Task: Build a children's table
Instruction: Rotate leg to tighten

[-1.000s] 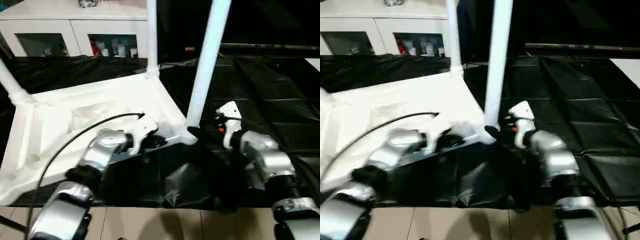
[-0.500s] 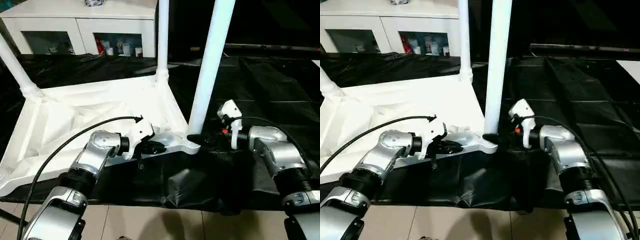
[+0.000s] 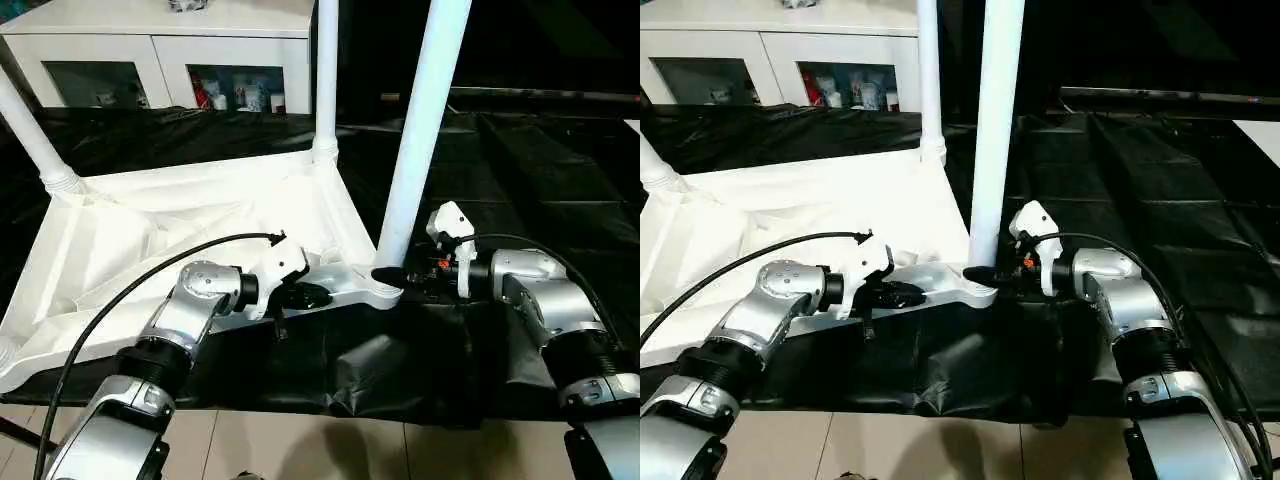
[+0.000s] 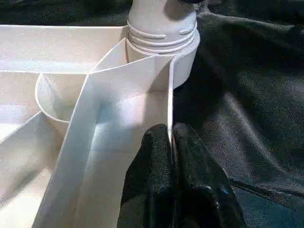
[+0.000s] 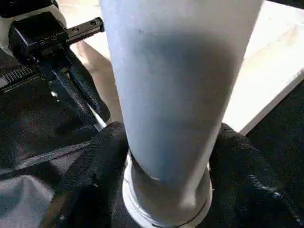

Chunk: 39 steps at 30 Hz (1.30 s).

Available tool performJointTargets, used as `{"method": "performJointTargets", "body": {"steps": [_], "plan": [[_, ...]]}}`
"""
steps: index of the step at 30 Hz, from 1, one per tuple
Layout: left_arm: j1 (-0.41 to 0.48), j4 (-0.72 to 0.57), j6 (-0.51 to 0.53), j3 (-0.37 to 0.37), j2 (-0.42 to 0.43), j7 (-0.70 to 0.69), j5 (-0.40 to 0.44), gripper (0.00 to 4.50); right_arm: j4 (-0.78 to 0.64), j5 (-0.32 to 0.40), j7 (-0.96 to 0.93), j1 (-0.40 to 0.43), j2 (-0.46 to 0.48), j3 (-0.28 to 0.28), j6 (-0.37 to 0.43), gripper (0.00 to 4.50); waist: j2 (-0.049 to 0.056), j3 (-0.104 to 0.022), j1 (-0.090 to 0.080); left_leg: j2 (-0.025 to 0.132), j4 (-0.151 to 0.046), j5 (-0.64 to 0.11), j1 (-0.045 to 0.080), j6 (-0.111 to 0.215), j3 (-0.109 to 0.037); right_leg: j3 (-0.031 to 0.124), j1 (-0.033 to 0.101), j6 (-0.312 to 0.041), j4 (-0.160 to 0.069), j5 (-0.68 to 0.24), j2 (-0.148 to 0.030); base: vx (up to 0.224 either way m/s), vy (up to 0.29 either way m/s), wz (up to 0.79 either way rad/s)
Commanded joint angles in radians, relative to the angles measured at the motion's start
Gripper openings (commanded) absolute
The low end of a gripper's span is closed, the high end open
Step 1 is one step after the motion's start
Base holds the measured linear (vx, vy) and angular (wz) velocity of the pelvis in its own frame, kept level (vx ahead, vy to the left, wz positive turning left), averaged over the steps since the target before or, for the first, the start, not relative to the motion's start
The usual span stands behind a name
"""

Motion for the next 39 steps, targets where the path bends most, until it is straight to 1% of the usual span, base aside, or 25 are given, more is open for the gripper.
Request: {"method": "performJointTargets", "body": {"steps": [1, 3, 8, 10, 11, 13, 14, 15, 16, 18, 19, 20, 21, 22, 23, 25, 26, 27, 28, 31, 34, 35, 36, 38, 39], "plan": [[0.013, -0.023, 0.000, -0.006, -0.007, -0.013, -0.018, 0.00, 0.009, -0.004, 0.005, -0.009, -0.001, 0.005, -0.012, 2.34, -0.019, -0.070, 0.003, 0.021, -0.052, -0.189, 0.022, 0.078, -0.004, 0.020, 0.050, -0.254, -0.046, -0.164, -0.038, 0.000, 0.000, 0.00], [0.011, -0.019, -0.002, -0.005, -0.010, -0.004, -0.016, 0.00, 0.007, -0.004, -0.004, -0.003, 0.004, 0.003, -0.015, 2.26, -0.018, -0.069, 0.003, 0.021, -0.053, -0.196, 0.022, 0.075, -0.005, 0.020, 0.049, -0.251, -0.047, -0.175, -0.038, 0.000, 0.000, 0.00], [-0.018, 0.025, -0.014, 0.005, -0.036, 0.079, 0.005, 0.00, 0.005, -0.005, -0.105, 0.026, 0.037, -0.032, -0.013, 1.97, -0.019, -0.068, 0.001, 0.019, -0.054, -0.205, 0.021, 0.068, -0.005, 0.021, 0.048, -0.243, -0.049, -0.192, -0.038, 0.000, 0.000, 0.00], [-0.048, 0.068, -0.018, 0.012, -0.059, 0.156, 0.027, 0.00, 0.015, -0.011, -0.219, 0.043, 0.071, -0.061, -0.010, 1.93, -0.018, -0.064, -0.005, 0.017, -0.056, -0.231, 0.023, 0.050, -0.006, 0.023, 0.043, -0.226, -0.058, -0.239, -0.037, 0.000, 0.000, 0.00], [-0.066, 0.091, -0.018, 0.015, -0.072, 0.198, 0.037, 0.00, 0.022, -0.013, -0.284, 0.052, 0.091, -0.076, -0.007, 1.93, -0.018, -0.064, -0.006, 0.016, -0.058, -0.257, 0.025, 0.033, -0.009, 0.023, 0.042, -0.212, -0.060, -0.281, -0.039, 0.000, 0.000, 0.00], [-0.093, 0.127, -0.020, 0.017, -0.094, 0.262, 0.054, 0.00, 0.032, -0.027, -0.388, 0.066, 0.123, -0.092, -0.011, 1.92, -0.018, -0.063, -0.009, 0.014, -0.060, -0.282, 0.026, 0.017, -0.010, 0.023, 0.039, -0.194, -0.065, -0.319, -0.038, 0.000, 0.000, 0.00], [-0.101, 0.138, -0.021, 0.015, -0.101, 0.285, 0.062, 0.00, 0.035, -0.033, -0.425, 0.071, 0.134, -0.096, -0.015, 1.91, -0.013, -0.063, -0.009, 0.015, -0.060, -0.290, 0.028, 0.011, -0.012, 0.023, 0.039, -0.190, -0.065, -0.330, -0.040, 0.000, 0.000, 0.00], [-0.125, 0.169, -0.012, 0.016, -0.125, 0.345, 0.073, 0.00, 0.045, -0.044, -0.548, 0.078, 0.173, -0.121, -0.006, 1.91, -0.015, -0.063, -0.010, 0.014, -0.061, -0.296, 0.027, 0.006, -0.012, 0.023, 0.039, -0.181, -0.068, -0.342, -0.039, 0.000, 0.000, 0.00], [-0.145, 0.194, -0.007, 0.016, -0.146, 0.396, 0.083, 0.00, 0.051, -0.049, -0.650, 0.084, 0.209, -0.143, 0.007, 1.91, -0.009, -0.062, -0.013, 0.012, -0.062, -0.305, 0.029, -0.004, -0.011, 0.025, 0.033, -0.174, -0.072, -0.348, -0.037, 0.000, 0.000, 0.00], [-0.180, 0.238, 0.005, 0.017, -0.190, 0.483, 0.097, 0.00, 0.059, -0.076, -0.845, 0.093, 0.281, -0.169, 0.026, 1.91, -0.013, -0.063, -0.016, 0.010, -0.065, -0.317, 0.027, -0.013, -0.015, 0.022, 0.037, -0.161, -0.072, -0.367, -0.037, 0.000, 0.000, 0.00], [-0.189, 0.249, 0.005, 0.016, -0.203, 0.504, 0.101, 0.00, 0.062, -0.081, -0.900, 0.093, 0.305, -0.177, 0.030, 1.91, -0.006, -0.062, -0.017, 0.010, -0.066, -0.327, 0.031, -0.022, -0.015, 0.023, 0.031, -0.155, -0.075, -0.374, -0.035, 0.000, 0.000, 0.00], [-0.196, 0.257, 0.003, 0.015, -0.215, 0.520, 0.105, 0.00, 0.067, -0.079, -0.946, 0.090, 0.332, -0.187, 0.033, 1.91, -0.010, -0.062, -0.019, 0.009, -0.068, -0.341, 0.029, -0.025, -0.018, 0.021, 0.035, -0.149, -0.077, -0.390, -0.037, 0.000, 0.000, 0.00], [-0.199, 0.262, 0.001, 0.014, -0.222, 0.524, 0.105, 0.00, 0.065, -0.083, -0.966, 0.090, 0.348, -0.187, 0.029, 1.91, -0.010, -0.062, -0.019, 0.009, -0.068, -0.341, 0.029, -0.025, -0.018, 0.021, 0.035, -0.149, -0.077, -0.390, -0.037, 0.000, 0.000, 0.00], [-0.201, 0.265, -0.004, 0.012, -0.229, 0.521, 0.104, 0.00, 0.057, -0.097, -0.971, 0.093, 0.358, -0.173, 0.016, 1.91, -0.007, -0.062, -0.019, 0.010, -0.068, -0.357, 0.032, -0.021, -0.017, 0.022, 0.032, -0.146, -0.080, -0.382, -0.036, 0.000, 0.000, 0.00], [-0.203, 0.269, -0.012, 0.012, -0.233, 0.518, 0.105, 0.00, 0.050, -0.108, -0.965, 0.096, 0.365, -0.156, 0.005, 1.91, -0.008, -0.062, -0.019, 0.009, -0.069, -0.359, 0.028, -0.017, -0.018, 0.022, 0.035, -0.148, -0.078, -0.368, -0.036, 0.000, 0.000, 0.00], [-0.198, 0.267, -0.027, 0.008, -0.236, 0.500, 0.105, 0.00, 0.035, -0.115, -0.941, 0.101, 0.378, -0.133, -0.025, 1.91, -0.009, -0.062, -0.018, 0.009, -0.069, -0.363, 0.028, -0.010, -0.017, 0.022, 0.035, -0.149, -0.078, -0.355, -0.037, 0.000, 0.000, 0.00], [-0.196, 0.271, -0.037, 0.007, -0.235, 0.494, 0.107, 0.00, 0.029, -0.103, -0.920, 0.103, 0.385, -0.133, -0.043, 2.47, -0.008, -0.063, -0.016, 0.010, -0.069, -0.356, 0.028, -0.006, -0.017, 0.023, 0.036, -0.151, -0.077, -0.343, -0.037, 0.000, 0.000, 0.00], [-0.192, 0.272, -0.047, 0.005, -0.233, 0.483, 0.107, 0.00, 0.026, -0.098, -0.904, 0.104, 0.386, -0.131, -0.054, 2.61, -0.011, -0.062, -0.016, 0.010, -0.069, -0.355, 0.027, -0.003, -0.016, 0.023, 0.036, -0.152, -0.078, -0.341, -0.037, 0.000, 0.000, 0.00], [-0.188, 0.274, -0.055, 0.005, -0.230, 0.472, 0.105, 0.00, 0.017, -0.094, -0.901, 0.106, 0.387, -0.134, -0.060, 2.61, -0.012, -0.063, -0.015, 0.009, -0.068, -0.351, 0.026, 0.003, -0.016, 0.023, 0.037, -0.152, -0.077, -0.337, -0.037, 0.000, 0.000, 0.00], [-0.174, 0.271, -0.078, 0.005, -0.213, 0.432, 0.097, 0.00, -0.004, -0.081, -0.879, 0.103, 0.375, -0.140, -0.066, 2.96, -0.013, -0.063, -0.016, 0.009, -0.070, -0.331, 0.021, 0.011, -0.017, 0.022, 0.042, -0.152, -0.076, -0.339, -0.040, 0.000, 0.000, 0.00], [-0.155, 0.255, -0.095, 0.006, -0.186, 0.377, 0.082, 0.00, -0.025, -0.079, -0.819, 0.098, 0.322, -0.141, -0.077, 3.06, -0.013, -0.062, -0.019, 0.009, -0.068, -0.324, 0.021, 0.016, -0.014, 0.023, 0.041, -0.159, -0.076, -0.337, -0.039, 0.000, 0.000, 0.00], [-0.151, 0.250, -0.098, 0.007, -0.180, 0.364, 0.078, 0.00, -0.031, -0.080, -0.802, 0.098, 0.306, -0.141, -0.079, 3.27, -0.014, -0.062, -0.020, 0.009, -0.068, -0.320, 0.020, 0.017, -0.015, 0.023, 0.042, -0.159, -0.076, -0.337, -0.040, 0.000, 0.000, 0.00], [-0.144, 0.244, -0.109, 0.010, -0.170, 0.343, 0.071, 0.00, -0.039, -0.082, -0.761, 0.099, 0.273, -0.137, -0.079, 3.27, -0.016, -0.063, -0.019, 0.010, -0.067, -0.310, 0.022, 0.021, -0.014, 0.023, 0.042, -0.162, -0.075, -0.328, -0.039, 0.000, 0.000, 0.00], [-0.135, 0.235, -0.126, 0.018, -0.156, 0.307, 0.055, 0.00, -0.050, -0.074, -0.689, 0.100, 0.226, -0.137, -0.072, 3.49, -0.015, -0.064, -0.016, 0.012, -0.064, -0.281, 0.020, 0.032, -0.013, 0.023, 0.045, -0.177, -0.070, -0.280, -0.038, 0.000, 0.000, 0.00], [-0.130, 0.229, -0.128, 0.021, -0.150, 0.288, 0.046, 0.00, -0.056, -0.065, -0.648, 0.100, 0.205, -0.138, -0.063, 3.49, -0.013, -0.065, -0.015, 0.012, -0.063, -0.276, 0.020, 0.035, -0.012, 0.024, 0.045, -0.183, -0.068, -0.266, -0.038, 0.000, 0.000, 0.00]]}}
